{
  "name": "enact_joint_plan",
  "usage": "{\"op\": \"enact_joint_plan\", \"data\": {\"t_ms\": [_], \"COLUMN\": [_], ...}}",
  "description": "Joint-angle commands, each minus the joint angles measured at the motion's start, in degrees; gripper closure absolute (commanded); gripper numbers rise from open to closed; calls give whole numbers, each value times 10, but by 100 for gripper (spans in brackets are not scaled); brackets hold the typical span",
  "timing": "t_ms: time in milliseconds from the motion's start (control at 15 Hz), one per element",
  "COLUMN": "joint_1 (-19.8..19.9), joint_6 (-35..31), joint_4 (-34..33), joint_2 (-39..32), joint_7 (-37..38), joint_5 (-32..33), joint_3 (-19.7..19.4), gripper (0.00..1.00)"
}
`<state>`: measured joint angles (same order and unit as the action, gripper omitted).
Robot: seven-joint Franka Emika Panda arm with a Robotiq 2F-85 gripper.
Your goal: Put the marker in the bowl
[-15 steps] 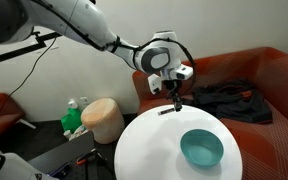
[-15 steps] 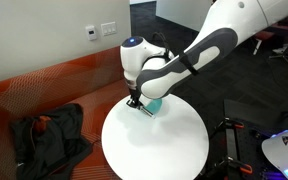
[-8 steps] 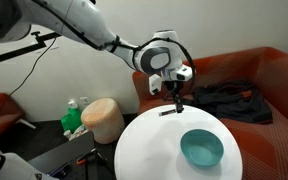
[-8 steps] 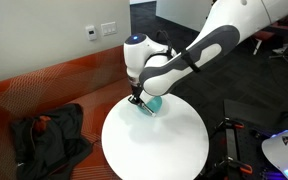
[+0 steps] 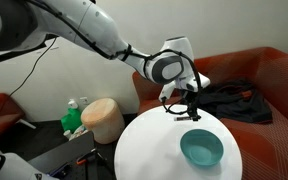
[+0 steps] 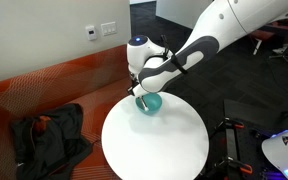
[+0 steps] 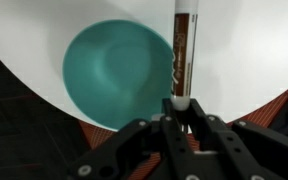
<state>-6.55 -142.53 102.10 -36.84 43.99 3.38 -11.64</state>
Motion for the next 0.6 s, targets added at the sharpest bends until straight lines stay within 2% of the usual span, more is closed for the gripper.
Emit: {"op": "enact_joint_plan", "data": {"t_ms": [0,533], "joint_1": [1,41], "joint_6": [-12,-15], "joint_4": [-3,12], "joint_2": [-1,-7], "joint_7": [47,67], "joint_5": [-7,-25], "joint_3": [-18,-18], "gripper": [95,95]}}
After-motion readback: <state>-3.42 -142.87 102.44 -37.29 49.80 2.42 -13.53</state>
